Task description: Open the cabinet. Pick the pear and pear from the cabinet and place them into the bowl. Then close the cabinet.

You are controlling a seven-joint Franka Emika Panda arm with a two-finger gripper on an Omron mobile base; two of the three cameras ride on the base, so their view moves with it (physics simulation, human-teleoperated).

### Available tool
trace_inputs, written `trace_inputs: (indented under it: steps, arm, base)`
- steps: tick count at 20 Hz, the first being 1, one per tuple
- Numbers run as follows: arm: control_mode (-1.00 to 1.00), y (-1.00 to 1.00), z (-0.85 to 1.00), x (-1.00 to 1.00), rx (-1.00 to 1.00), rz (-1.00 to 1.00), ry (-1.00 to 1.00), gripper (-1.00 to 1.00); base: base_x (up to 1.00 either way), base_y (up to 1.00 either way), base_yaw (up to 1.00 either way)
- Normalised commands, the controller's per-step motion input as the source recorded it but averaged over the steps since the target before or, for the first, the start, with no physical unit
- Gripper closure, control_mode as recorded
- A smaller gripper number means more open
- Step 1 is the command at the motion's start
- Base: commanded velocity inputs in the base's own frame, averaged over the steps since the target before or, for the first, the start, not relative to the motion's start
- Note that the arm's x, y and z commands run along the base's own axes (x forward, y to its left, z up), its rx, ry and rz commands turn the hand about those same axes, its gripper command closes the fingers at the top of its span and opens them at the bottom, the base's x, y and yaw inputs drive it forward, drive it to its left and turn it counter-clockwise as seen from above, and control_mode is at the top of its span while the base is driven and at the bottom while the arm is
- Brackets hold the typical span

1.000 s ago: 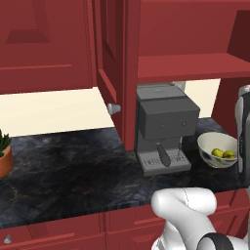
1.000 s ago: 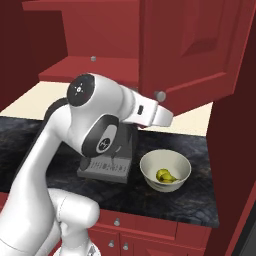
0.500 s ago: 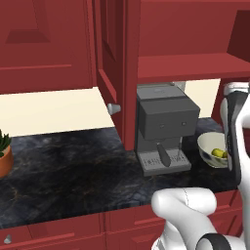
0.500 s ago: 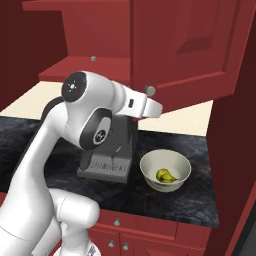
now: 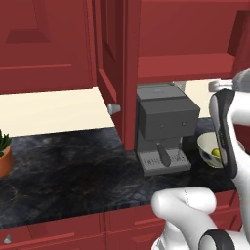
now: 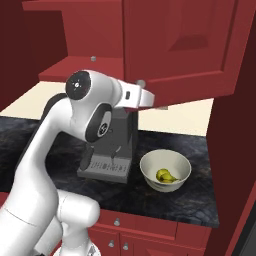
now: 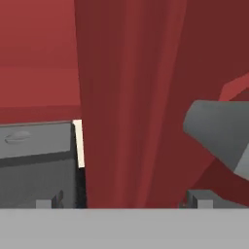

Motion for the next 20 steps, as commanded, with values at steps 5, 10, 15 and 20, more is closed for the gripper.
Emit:
trace_inputs:
  steps: [5, 10, 15, 20]
  arm:
    - [-1.00, 0.00, -0.10, 0.56, 0.00, 0.14, 0.00, -1.00]
    - [-1.00, 0.00, -0.03, 0.51, 0.00, 0.11, 0.00, -1.00]
    - [-1.00, 0.00, -0.06, 0.50, 0.00, 0.05, 0.00, -1.00]
    - [-1.00, 0.00, -0.11, 0.50, 0.00, 0.00, -0.01, -1.00]
  base:
    - [0.00, 0.00, 0.00]
    - [0.00, 0.00, 0.00]
    - [0.00, 0.00, 0.00]
    - [0.00, 0.00, 0.00]
